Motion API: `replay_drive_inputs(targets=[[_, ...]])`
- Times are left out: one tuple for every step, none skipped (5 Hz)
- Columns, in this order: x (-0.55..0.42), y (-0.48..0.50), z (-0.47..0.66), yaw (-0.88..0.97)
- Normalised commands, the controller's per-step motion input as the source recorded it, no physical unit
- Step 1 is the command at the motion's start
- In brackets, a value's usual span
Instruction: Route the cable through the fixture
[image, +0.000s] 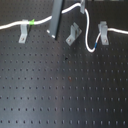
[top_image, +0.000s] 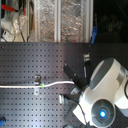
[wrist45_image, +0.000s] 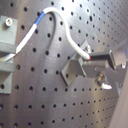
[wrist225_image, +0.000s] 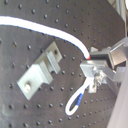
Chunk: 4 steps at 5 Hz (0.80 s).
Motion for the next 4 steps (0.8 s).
replay_drive_inputs(targets=[[-0.023,-0.026,0.01,0.0],[-0.318,0.048,0.24,0.27],[0.001,0.0,0.04,0.0],[-0.226,0.248,0.08,0.6]])
